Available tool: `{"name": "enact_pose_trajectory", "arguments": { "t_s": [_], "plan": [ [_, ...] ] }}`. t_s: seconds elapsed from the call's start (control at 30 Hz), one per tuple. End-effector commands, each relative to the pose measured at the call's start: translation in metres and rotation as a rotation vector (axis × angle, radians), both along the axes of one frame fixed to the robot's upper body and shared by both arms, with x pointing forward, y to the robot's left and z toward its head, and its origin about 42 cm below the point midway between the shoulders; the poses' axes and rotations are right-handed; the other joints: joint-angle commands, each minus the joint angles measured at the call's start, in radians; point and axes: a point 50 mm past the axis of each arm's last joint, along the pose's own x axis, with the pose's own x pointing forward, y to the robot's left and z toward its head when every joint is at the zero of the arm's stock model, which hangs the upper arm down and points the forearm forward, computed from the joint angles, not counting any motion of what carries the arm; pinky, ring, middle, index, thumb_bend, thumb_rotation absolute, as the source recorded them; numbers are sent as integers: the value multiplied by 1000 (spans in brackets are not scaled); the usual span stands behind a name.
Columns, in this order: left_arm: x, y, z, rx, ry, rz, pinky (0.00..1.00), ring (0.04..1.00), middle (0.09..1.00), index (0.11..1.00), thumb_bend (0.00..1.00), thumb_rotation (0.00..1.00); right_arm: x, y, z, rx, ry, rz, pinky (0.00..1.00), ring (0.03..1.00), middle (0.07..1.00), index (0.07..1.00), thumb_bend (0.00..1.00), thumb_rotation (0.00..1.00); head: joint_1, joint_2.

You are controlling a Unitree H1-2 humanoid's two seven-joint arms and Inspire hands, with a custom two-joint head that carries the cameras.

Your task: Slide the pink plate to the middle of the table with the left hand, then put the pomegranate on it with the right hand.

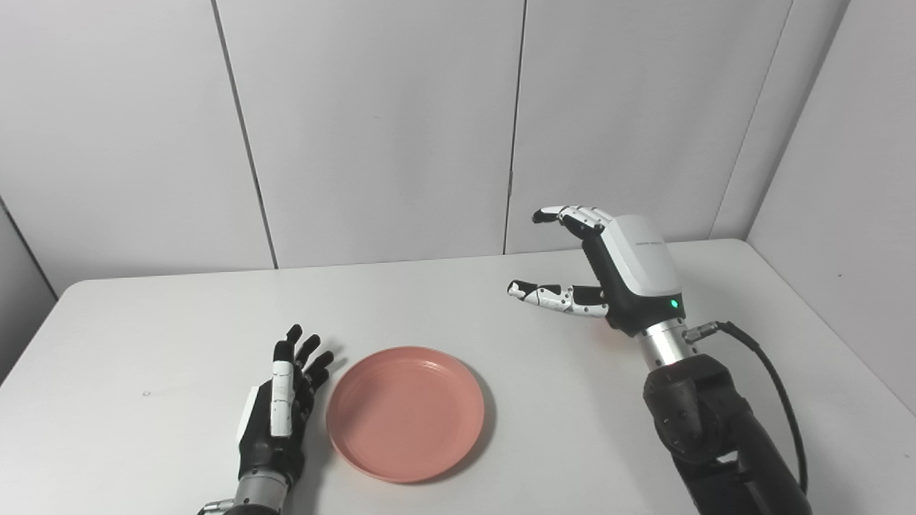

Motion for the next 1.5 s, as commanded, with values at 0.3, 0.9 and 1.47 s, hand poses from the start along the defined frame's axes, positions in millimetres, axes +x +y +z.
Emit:
{"name": "enact_pose_trajectory", "arguments": {
  "t_s": [0.3,0.9,1.47],
  "plan": [
    [3,-8,12,-7,-34,-25,955,896,959,1000,917,971,42,-42,8,-189,61,-148,593,700,721,673,808,881,10,1],
    [0,-10,14,-19,-28,-25,941,888,941,1000,928,960,82,-73,-14,-225,222,-242,576,691,753,723,796,851,25,8],
    [-8,-13,17,-13,-31,-54,915,886,925,1000,926,958,96,-93,-37,-238,314,-306,579,682,736,730,781,838,43,24]
  ]
}}
